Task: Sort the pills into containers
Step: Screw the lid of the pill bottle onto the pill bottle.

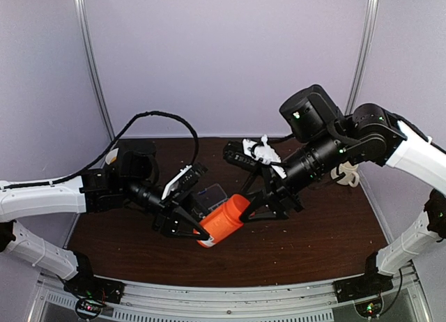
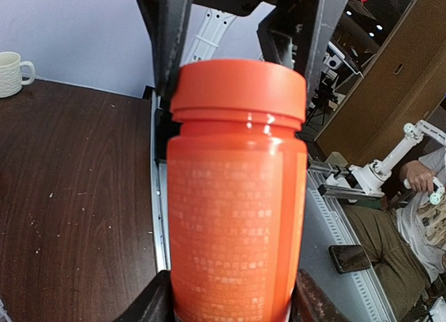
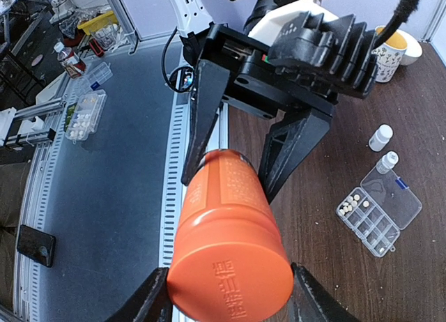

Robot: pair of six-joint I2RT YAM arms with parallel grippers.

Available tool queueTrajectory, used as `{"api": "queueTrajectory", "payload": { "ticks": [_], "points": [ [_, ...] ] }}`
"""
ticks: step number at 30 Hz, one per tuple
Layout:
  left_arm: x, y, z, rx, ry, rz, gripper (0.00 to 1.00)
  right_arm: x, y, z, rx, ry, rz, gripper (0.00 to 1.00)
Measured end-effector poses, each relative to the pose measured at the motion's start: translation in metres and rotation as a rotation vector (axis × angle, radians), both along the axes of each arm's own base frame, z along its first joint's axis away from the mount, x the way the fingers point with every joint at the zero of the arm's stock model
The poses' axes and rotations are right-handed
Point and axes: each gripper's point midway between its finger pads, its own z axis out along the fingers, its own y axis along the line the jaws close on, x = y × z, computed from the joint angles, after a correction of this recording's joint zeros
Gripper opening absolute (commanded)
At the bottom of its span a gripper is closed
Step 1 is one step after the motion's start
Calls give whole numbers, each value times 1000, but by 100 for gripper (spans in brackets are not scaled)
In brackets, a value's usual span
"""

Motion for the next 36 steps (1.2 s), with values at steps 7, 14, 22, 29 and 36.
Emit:
{"api": "queueTrajectory", "payload": {
  "ticks": [7, 14, 22, 29, 36],
  "points": [
    [-8, 1, 9, -26, 39, -51, 0, -12, 2, 10, 58, -18, 38, 23],
    [-16, -7, 38, -134, 93, -144, 0, -24, -2, 43, 186, -89, 60, 23],
    [-27, -3, 58, -108, 154, -244, 0, -36, 2, 61, 226, -143, 115, 23],
    [-10, -2, 57, 27, 5, -61, 0, -25, 1, 49, 178, -138, 54, 24],
    [21, 9, 21, 194, -189, 150, 0, 3, 1, 2, 85, -49, -97, 29]
  ]
}}
